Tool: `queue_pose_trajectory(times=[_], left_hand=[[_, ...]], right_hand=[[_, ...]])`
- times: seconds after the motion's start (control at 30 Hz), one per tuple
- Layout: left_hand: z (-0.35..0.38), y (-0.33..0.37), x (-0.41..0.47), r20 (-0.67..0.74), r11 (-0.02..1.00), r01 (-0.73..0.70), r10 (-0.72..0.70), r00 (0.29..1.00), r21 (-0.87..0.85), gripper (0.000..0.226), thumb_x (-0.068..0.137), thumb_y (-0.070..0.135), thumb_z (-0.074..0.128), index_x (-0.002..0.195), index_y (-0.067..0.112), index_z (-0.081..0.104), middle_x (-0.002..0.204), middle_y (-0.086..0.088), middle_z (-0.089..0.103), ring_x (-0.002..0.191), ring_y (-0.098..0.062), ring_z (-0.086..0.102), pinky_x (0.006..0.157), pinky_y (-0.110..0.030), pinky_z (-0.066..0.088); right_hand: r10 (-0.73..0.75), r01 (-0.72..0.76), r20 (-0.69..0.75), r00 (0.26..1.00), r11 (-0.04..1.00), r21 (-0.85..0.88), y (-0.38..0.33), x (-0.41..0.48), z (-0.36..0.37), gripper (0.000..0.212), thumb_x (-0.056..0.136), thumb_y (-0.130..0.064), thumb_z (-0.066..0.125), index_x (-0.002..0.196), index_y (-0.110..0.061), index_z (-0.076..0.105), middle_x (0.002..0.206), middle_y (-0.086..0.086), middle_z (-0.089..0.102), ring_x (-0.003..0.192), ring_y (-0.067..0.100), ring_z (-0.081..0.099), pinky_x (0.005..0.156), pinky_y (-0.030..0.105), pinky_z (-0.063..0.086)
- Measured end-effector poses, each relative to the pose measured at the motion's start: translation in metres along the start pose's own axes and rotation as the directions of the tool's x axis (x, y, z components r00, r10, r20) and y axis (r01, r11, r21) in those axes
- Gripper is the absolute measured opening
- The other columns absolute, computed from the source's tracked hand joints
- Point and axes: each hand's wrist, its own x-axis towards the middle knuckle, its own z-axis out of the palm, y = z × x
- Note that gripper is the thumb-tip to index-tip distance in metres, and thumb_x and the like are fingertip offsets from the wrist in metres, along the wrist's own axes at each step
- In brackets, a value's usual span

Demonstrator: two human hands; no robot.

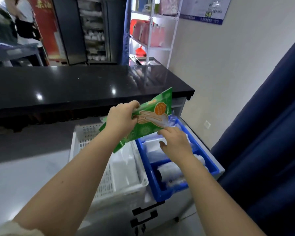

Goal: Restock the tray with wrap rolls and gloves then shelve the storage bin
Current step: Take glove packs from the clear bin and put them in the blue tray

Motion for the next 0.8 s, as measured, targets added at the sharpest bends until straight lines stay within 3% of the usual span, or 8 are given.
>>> queue_pose_trajectory(times=[0.2,0.4,0.57,0.67,0.8], left_hand=[[0.060,-0.013,0.065,0.017,1.000,-0.014,0.014,1.000,-0.004,0.034,0.078,0.021,0.068,0.111,0.023,0.060,0.093,-0.001,0.069,0.088,-0.029,0.059,0.075,-0.038,0.042],[0.095,-0.011,0.109,0.010,0.999,-0.032,0.031,0.999,0.035,0.033,0.076,0.021,0.071,0.108,0.023,0.063,0.092,-0.001,0.070,0.088,-0.031,0.060,0.074,-0.039,0.045],[0.119,-0.004,0.124,-0.046,0.993,-0.016,0.021,0.999,0.114,0.030,0.073,0.017,0.076,0.102,0.018,0.068,0.082,-0.003,0.072,0.076,-0.033,0.062,0.063,-0.038,0.043],[0.129,0.001,0.123,-0.094,0.987,0.049,-0.034,0.995,0.155,0.030,0.069,0.013,0.078,0.098,0.016,0.070,0.075,-0.003,0.071,0.070,-0.032,0.062,0.059,-0.038,0.043],[0.135,0.008,0.116,-0.158,0.969,0.140,-0.109,0.981,0.202,0.030,0.068,0.008,0.076,0.096,0.015,0.071,0.073,-0.001,0.069,0.067,-0.030,0.060,0.059,-0.035,0.041]], right_hand=[[0.001,0.002,0.095,0.996,1.000,-0.031,0.062,0.056,0.040,0.034,0.064,-0.005,0.080,0.096,-0.010,0.069,0.092,0.010,0.069,0.082,0.037,0.061,0.066,0.043,0.049],[-0.009,0.027,0.248,0.969,0.997,-0.070,0.118,0.085,0.084,0.031,0.077,-0.013,0.068,0.108,-0.016,0.066,0.108,0.006,0.066,0.100,0.034,0.056,0.077,0.041,0.042],[-0.056,0.087,0.476,0.878,0.995,-0.043,0.155,0.115,0.121,0.047,0.083,-0.024,0.061,0.130,-0.026,0.055,0.131,0.004,0.057,0.117,0.029,0.049,0.094,0.039,0.041],[-0.137,0.200,0.598,0.790,0.979,-0.039,0.169,0.135,0.143,0.054,0.082,-0.030,0.061,0.134,-0.018,0.050,0.135,0.011,0.053,0.119,0.034,0.049,0.098,0.039,0.043],[-0.242,0.283,0.657,0.714,0.958,0.046,0.178,0.151,0.173,0.057,0.085,-0.033,0.057,0.139,-0.021,0.042,0.138,0.009,0.049,0.121,0.032,0.048,0.099,0.041,0.042]])
